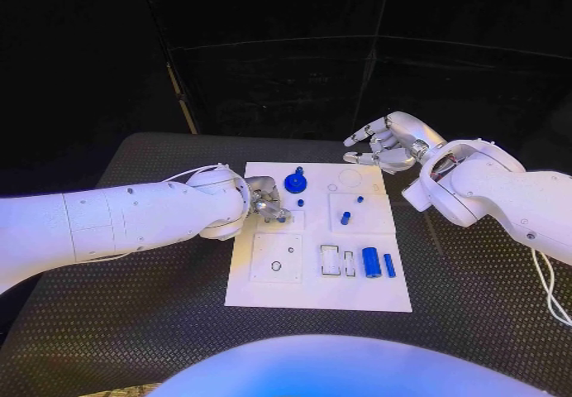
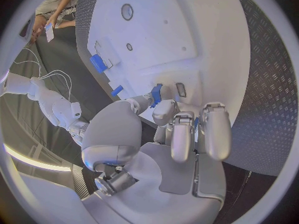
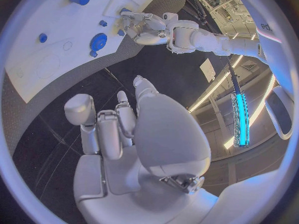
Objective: Assemble the parts on the task board
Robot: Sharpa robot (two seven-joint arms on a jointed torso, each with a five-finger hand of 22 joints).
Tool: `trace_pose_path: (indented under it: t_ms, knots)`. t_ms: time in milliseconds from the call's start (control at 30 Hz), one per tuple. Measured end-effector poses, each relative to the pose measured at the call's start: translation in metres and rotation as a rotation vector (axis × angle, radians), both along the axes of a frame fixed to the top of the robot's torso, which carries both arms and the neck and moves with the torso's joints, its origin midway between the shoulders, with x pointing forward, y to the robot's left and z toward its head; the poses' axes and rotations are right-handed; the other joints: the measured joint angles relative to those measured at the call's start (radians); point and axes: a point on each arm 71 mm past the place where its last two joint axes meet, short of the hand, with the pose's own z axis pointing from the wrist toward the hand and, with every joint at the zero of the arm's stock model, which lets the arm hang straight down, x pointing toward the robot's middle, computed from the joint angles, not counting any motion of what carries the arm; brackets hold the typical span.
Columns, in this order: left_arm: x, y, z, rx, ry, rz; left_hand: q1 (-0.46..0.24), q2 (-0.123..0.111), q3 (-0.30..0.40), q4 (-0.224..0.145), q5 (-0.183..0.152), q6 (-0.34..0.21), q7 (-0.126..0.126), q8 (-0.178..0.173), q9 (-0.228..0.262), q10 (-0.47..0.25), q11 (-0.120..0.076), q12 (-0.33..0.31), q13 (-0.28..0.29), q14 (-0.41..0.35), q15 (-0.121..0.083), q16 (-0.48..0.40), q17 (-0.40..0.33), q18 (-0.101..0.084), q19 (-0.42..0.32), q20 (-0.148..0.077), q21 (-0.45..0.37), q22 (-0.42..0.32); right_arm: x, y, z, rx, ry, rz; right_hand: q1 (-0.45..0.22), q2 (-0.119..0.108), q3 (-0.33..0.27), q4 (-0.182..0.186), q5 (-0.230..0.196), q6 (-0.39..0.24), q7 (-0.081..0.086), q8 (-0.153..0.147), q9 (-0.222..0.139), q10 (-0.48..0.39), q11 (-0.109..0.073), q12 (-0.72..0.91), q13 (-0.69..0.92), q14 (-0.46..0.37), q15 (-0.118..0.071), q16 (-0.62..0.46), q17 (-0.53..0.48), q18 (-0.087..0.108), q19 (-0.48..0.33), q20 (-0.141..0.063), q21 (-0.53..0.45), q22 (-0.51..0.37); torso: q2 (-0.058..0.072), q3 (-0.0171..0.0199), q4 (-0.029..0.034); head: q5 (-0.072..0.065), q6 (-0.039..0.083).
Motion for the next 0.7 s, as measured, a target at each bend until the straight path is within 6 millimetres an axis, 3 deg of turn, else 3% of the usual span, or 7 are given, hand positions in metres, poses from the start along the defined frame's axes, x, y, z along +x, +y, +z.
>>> trace_pose_path:
  t_ms: [700]
  knots:
    - [0.006, -0.003, -0.001, 0.03, 0.031, -0.01, -0.035, 0.031, -0.023, -0.027, 0.0, 0.015, -0.004, 0.003, 0.002, 0.011, -0.007, 0.009, 0.01, 0.004, -0.003, 0.0, 0.0, 0.0, 0.007, -0.007, 0.0, 0.003, 0.0, 0.0004, -0.0001, 0.001, 0.001, 0.002, 0.0, 0.0, -0.003, -0.003, 0.011, 0.0, 0.0, 0.0, 0.0, 0.0, 0.0, 0.0, -0.002, 0.0, 0.0, 0.0, 0.001, 0.0, 0.0, 0.0, -0.004, -0.001, 0.0, 0.0001, 0.0003, -0.001, 0.0]
